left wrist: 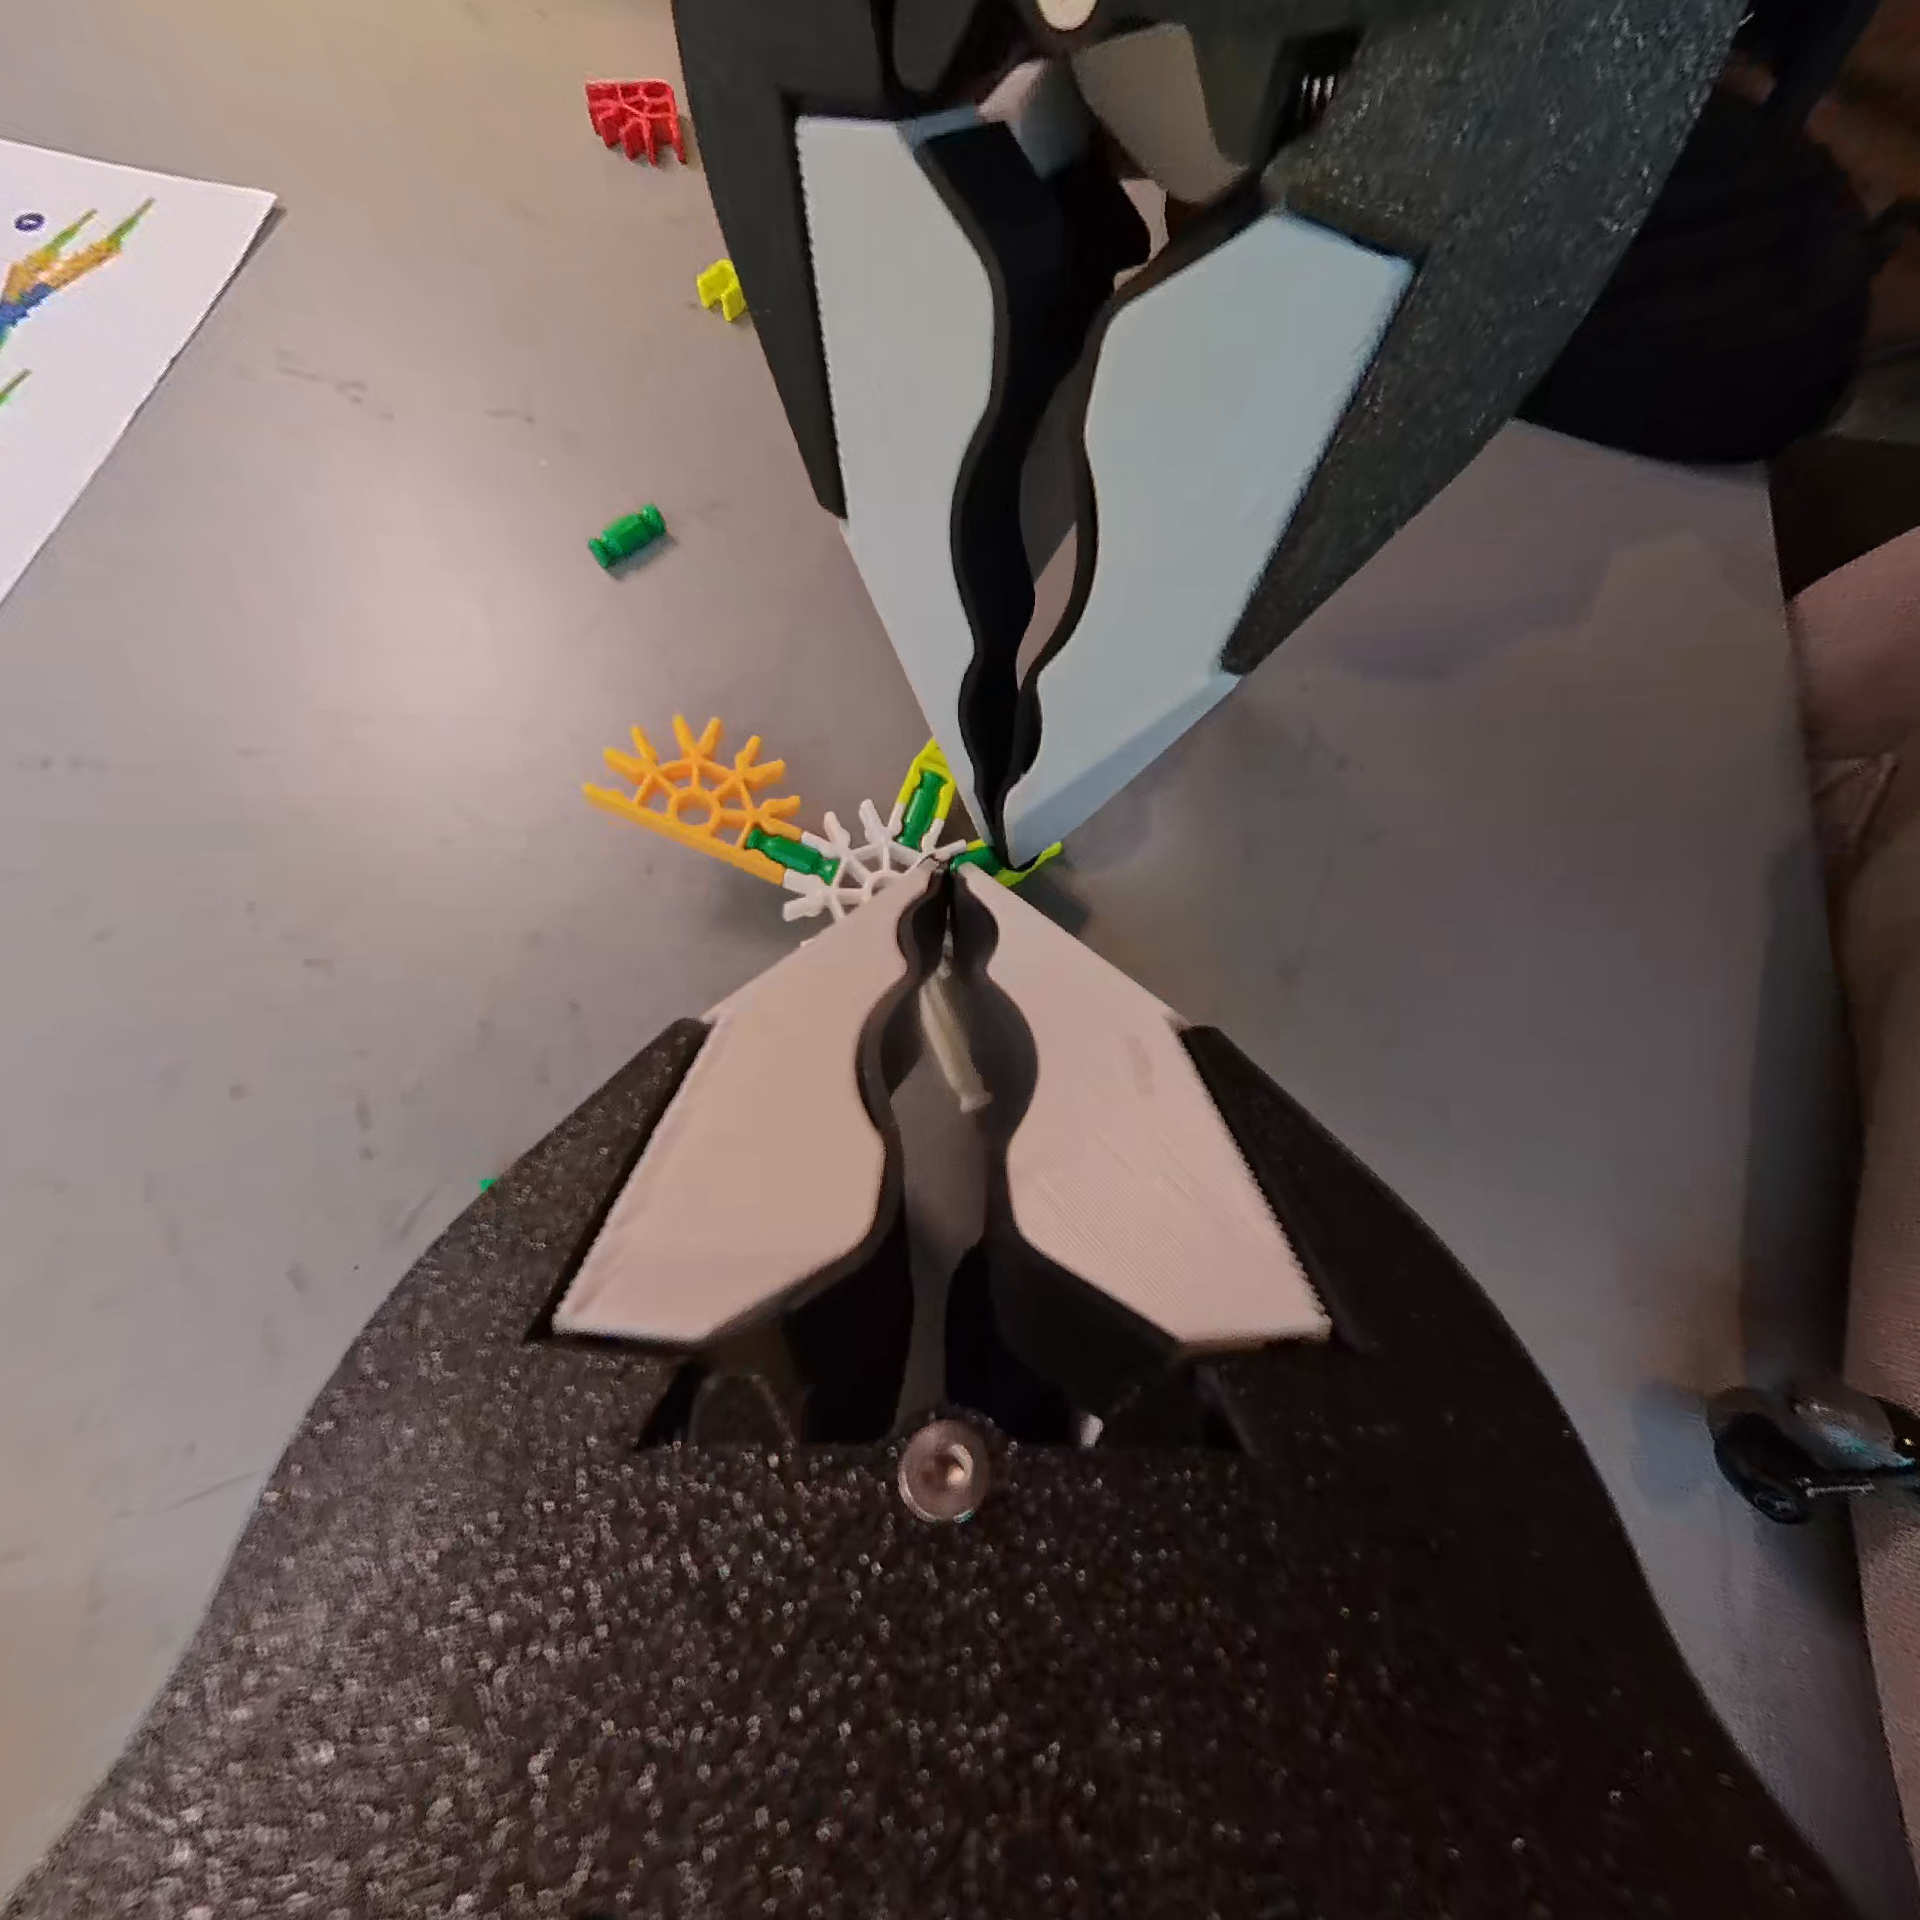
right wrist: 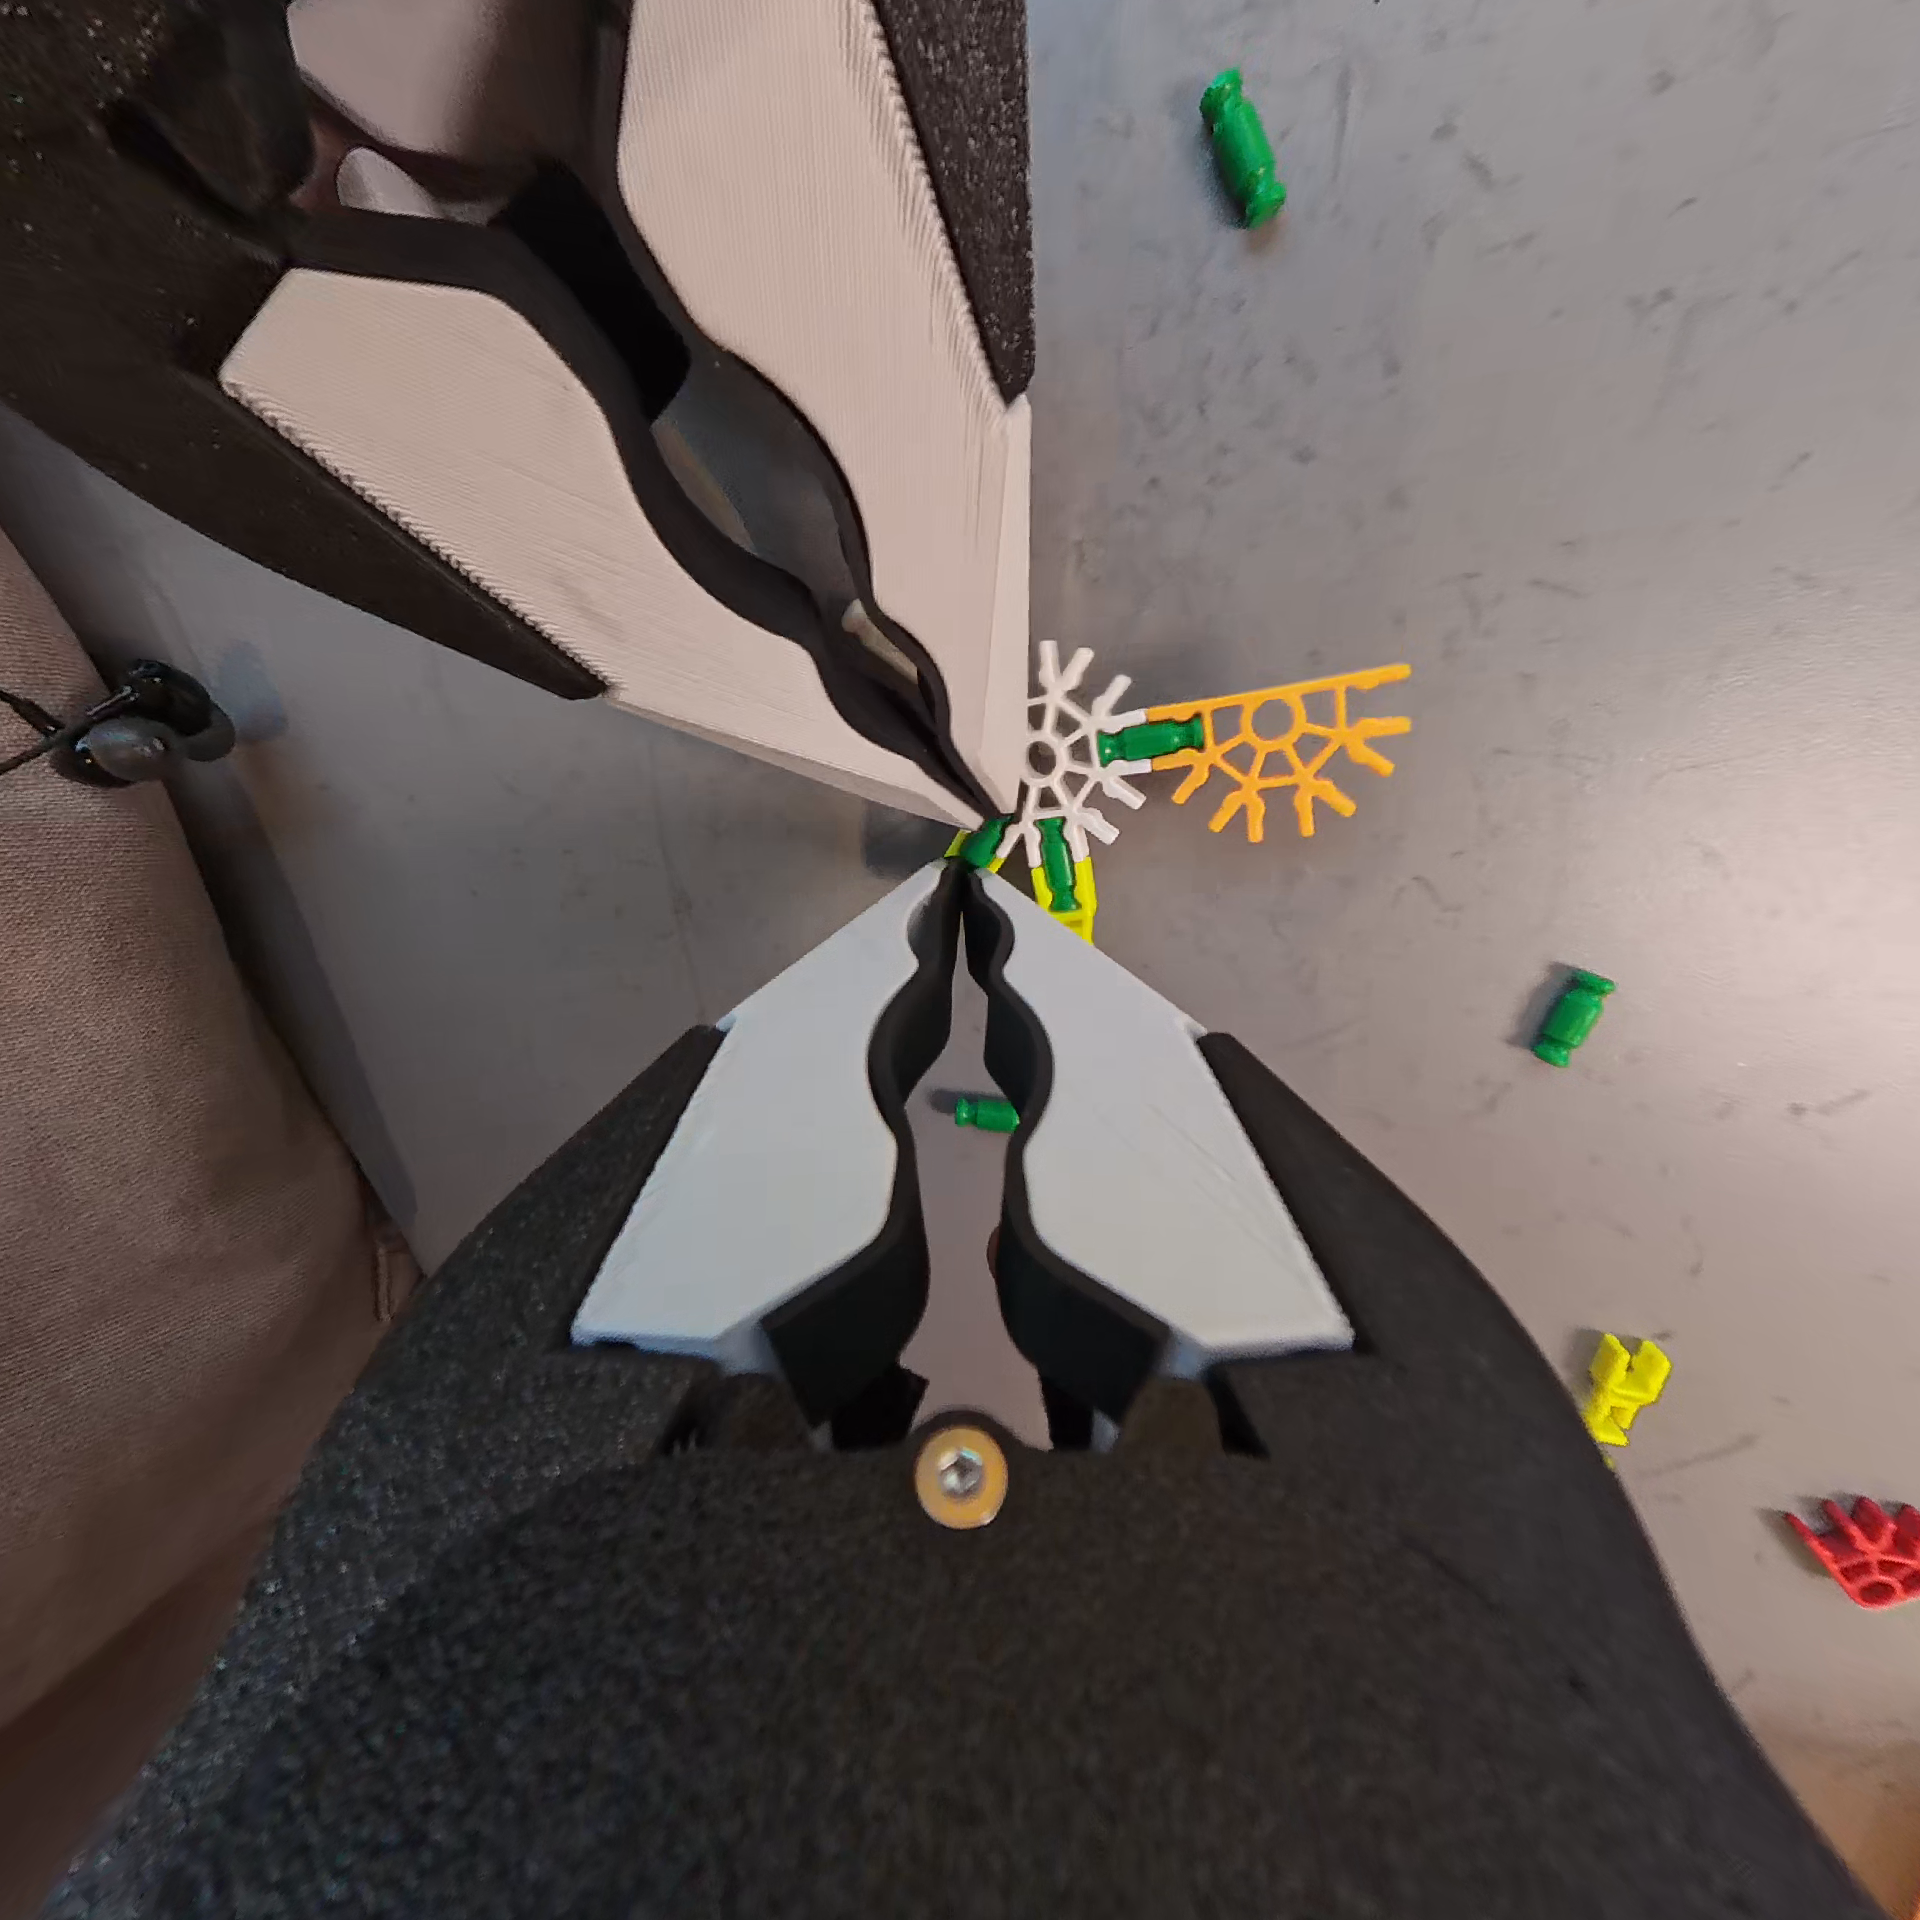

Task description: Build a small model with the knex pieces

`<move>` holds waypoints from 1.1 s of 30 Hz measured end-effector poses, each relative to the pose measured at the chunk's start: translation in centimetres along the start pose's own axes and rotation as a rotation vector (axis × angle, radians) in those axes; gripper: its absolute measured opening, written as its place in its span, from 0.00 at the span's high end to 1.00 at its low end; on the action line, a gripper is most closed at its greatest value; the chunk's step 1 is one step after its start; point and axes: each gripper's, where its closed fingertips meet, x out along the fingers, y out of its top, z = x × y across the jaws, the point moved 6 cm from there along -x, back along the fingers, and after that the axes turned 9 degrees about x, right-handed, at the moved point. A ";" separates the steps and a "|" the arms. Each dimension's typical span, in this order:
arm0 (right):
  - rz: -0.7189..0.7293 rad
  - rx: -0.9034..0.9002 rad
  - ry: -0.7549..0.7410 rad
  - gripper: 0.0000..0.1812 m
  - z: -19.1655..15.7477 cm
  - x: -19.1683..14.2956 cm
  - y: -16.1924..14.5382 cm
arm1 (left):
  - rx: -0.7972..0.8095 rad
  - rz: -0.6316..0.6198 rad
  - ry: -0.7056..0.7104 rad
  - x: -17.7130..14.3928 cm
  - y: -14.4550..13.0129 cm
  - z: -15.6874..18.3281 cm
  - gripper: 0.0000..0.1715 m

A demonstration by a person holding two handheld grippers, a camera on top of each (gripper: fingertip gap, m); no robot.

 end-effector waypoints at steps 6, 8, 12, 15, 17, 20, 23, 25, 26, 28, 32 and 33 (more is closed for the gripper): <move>0.014 -0.016 0.025 1.00 0.0 0.1 0.2 | -0.055 -0.049 -0.007 0.7 0.2 -0.4 1.00; 0.020 -0.003 0.056 1.00 0.1 0.2 0.1 | -0.046 -0.056 -0.009 0.9 0.3 -0.5 1.00; 0.044 0.005 0.075 1.00 0.2 0.2 0.0 | -0.060 -0.042 -0.021 0.9 0.3 -0.6 1.00; 0.102 0.027 0.092 1.00 0.2 0.1 -0.4 | -0.109 -0.012 -0.051 0.5 -0.1 -0.7 1.00; 0.156 0.035 0.111 0.96 0.0 -0.3 -0.7 | -0.097 0.007 -0.038 -0.1 -0.5 -1.0 1.00; 0.277 0.041 0.082 0.92 0.2 -1.3 -1.2 | -0.109 0.092 -0.018 -2.4 -0.5 -1.7 0.96; 0.319 0.010 -0.020 0.89 1.1 -1.2 -2.1 | -0.140 0.100 -0.002 -4.0 -0.9 -2.7 0.92; 0.331 0.027 -0.011 0.87 1.1 -0.8 -2.5 | -0.126 0.066 -0.006 -4.1 -1.5 -3.0 0.89; 0.334 0.036 0.005 0.87 0.9 -0.6 -2.6 | -0.126 0.049 -0.006 -3.9 -1.8 -3.1 0.88; 0.354 0.029 0.013 0.88 0.6 -0.2 -2.4 | -0.122 0.012 -0.018 -3.3 -2.3 -2.9 0.87; 0.352 -0.012 -0.029 0.94 0.7 0.6 -2.0 | -0.057 -0.058 0.008 -2.4 -3.0 -2.5 0.91; 0.356 -0.028 -0.036 0.95 0.8 0.7 -1.9 | -0.049 -0.066 0.010 -2.4 -3.0 -2.5 0.94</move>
